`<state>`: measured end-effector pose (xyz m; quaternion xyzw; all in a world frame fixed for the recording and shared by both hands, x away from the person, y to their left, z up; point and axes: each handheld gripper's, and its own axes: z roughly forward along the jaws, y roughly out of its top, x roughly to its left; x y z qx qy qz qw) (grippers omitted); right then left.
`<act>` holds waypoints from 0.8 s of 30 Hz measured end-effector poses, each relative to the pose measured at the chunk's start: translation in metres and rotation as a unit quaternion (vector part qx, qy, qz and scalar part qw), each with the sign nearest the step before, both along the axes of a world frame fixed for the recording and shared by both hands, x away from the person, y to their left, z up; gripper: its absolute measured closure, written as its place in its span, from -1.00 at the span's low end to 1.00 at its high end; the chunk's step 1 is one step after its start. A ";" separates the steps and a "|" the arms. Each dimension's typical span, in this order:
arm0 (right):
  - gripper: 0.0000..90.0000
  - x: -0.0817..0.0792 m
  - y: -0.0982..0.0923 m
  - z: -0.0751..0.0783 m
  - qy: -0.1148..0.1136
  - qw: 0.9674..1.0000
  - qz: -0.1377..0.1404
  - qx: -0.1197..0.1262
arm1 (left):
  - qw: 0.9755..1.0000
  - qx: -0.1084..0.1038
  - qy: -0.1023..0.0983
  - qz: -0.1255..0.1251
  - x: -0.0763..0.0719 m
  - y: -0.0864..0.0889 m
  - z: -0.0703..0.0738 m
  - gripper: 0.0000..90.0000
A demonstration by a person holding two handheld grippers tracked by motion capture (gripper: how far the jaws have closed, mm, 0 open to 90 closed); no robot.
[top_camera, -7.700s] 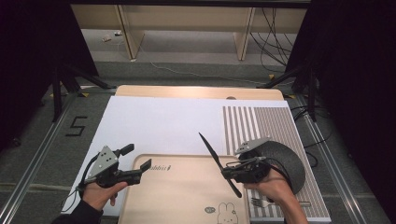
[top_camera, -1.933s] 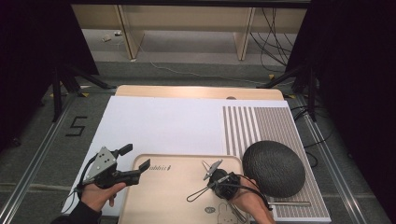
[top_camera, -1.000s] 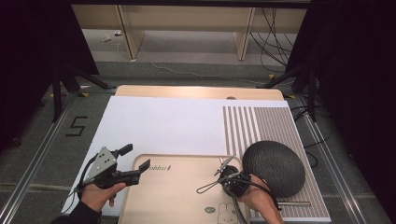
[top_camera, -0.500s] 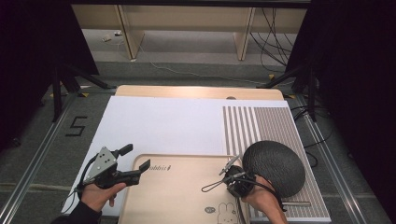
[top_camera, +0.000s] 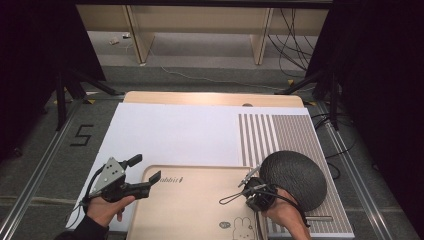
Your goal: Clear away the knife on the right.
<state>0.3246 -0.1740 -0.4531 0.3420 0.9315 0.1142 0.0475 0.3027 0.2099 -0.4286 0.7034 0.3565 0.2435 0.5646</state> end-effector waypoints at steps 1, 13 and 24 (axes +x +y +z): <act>1.00 0.000 0.000 0.000 0.001 1.000 -0.002 0.001 | 1.000 0.000 0.000 0.000 0.000 0.000 0.000 -0.63; 0.96 0.000 -0.004 0.005 -0.007 1.000 -0.010 0.026 | 1.000 -0.001 -0.001 0.000 0.000 0.001 0.000 -0.63; 0.31 0.001 -0.011 0.016 -0.021 0.993 -0.024 0.116 | 1.000 -0.001 0.000 0.001 0.000 0.001 0.000 -0.63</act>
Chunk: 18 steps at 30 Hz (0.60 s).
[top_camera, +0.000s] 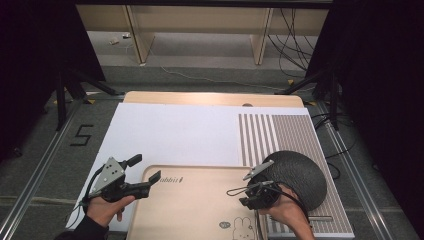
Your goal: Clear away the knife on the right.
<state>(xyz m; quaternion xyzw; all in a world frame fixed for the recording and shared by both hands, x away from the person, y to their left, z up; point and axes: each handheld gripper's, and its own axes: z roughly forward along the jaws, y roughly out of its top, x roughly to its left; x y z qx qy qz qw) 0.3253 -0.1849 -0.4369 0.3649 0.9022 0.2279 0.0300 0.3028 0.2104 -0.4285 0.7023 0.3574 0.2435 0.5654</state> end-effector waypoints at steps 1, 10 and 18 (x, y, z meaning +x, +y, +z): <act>0.24 0.000 -0.001 0.001 -0.003 1.000 -0.004 0.009 | 1.000 0.000 0.000 0.000 0.000 0.000 0.000 -0.63; -0.18 -0.001 -0.010 0.012 -0.023 0.996 -0.026 0.076 | 1.000 0.000 0.001 0.001 0.000 0.000 0.000 -0.63; -0.30 -0.003 -0.013 0.017 -0.039 0.994 -0.036 0.094 | 1.000 0.001 0.001 0.001 0.001 -0.001 0.000 -0.63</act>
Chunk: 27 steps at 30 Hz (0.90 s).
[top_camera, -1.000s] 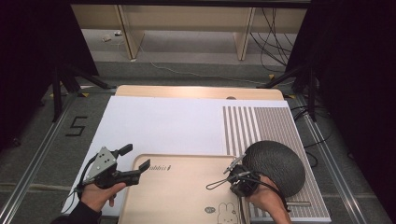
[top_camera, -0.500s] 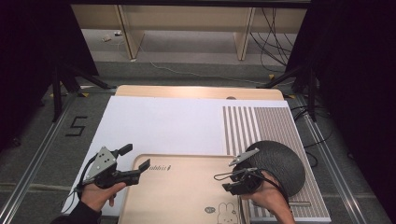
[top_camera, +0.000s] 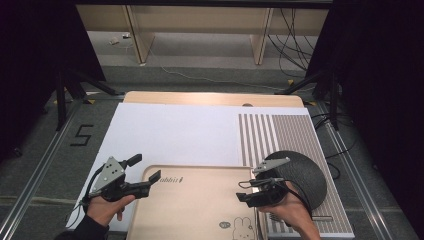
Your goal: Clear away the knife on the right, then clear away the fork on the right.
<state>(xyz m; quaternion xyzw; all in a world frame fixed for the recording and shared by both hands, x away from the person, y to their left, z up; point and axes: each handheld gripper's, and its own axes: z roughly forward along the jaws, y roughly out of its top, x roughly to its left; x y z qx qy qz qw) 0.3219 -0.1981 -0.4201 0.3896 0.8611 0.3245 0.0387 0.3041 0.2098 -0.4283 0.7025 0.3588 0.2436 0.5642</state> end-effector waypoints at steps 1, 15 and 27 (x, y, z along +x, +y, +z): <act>-0.32 0.000 0.000 0.000 0.000 1.000 -0.002 0.001 | 1.000 -0.001 0.000 0.000 0.000 0.000 0.000 -0.63; -0.41 -0.003 -0.017 0.009 -0.017 0.999 -0.024 0.035 | 1.000 -0.002 0.002 0.002 0.001 0.000 0.000 -0.63; -0.42 -0.008 -0.033 0.010 -0.023 0.998 -0.046 0.043 | 1.000 -0.003 0.002 0.003 0.001 0.001 0.000 -0.63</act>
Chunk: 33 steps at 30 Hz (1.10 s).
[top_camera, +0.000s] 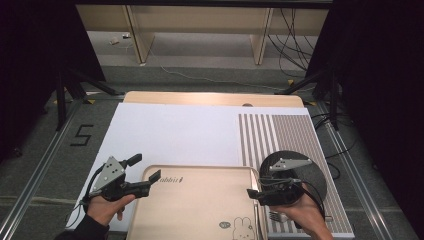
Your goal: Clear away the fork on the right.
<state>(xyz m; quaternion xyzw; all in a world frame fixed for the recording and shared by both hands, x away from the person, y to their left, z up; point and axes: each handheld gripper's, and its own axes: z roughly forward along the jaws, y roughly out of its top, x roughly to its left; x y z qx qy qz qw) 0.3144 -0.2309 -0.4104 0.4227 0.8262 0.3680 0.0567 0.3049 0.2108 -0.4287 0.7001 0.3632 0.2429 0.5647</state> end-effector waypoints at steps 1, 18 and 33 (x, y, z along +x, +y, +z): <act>-0.43 0.000 -0.002 0.000 0.001 1.000 -0.001 -0.001 | 1.000 0.000 0.000 0.001 0.000 0.000 0.000 -0.63; -0.43 -0.014 -0.032 -0.001 -0.008 0.999 -0.040 -0.020 | 1.000 -0.004 -0.001 -0.001 -0.001 0.001 0.001 -0.63; -0.45 -0.037 -0.071 -0.006 -0.006 0.994 -0.083 -0.068 | 1.000 -0.003 -0.002 -0.003 -0.001 0.001 0.001 -0.63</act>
